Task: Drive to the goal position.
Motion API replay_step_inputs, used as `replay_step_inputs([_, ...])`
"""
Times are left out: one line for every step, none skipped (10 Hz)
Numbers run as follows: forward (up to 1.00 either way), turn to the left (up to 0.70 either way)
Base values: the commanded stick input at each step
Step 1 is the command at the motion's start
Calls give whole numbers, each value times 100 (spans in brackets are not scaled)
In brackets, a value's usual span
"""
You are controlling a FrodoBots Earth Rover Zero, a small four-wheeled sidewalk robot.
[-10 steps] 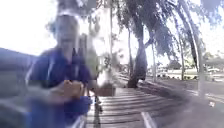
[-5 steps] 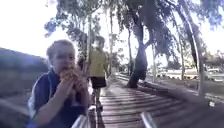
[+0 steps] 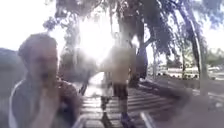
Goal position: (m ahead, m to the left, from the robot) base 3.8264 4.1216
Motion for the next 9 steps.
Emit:
replay_step_inputs([0, -100])
replay_step_inputs([0, -100])
replay_step_inputs([0, -100])
replay_step_inputs([0, -100])
replay_step_inputs([0, -100])
replay_step_inputs([0, -100])
replay_step_inputs([0, -100])
replay_step_inputs([0, -100])
replay_step_inputs([0, -100])
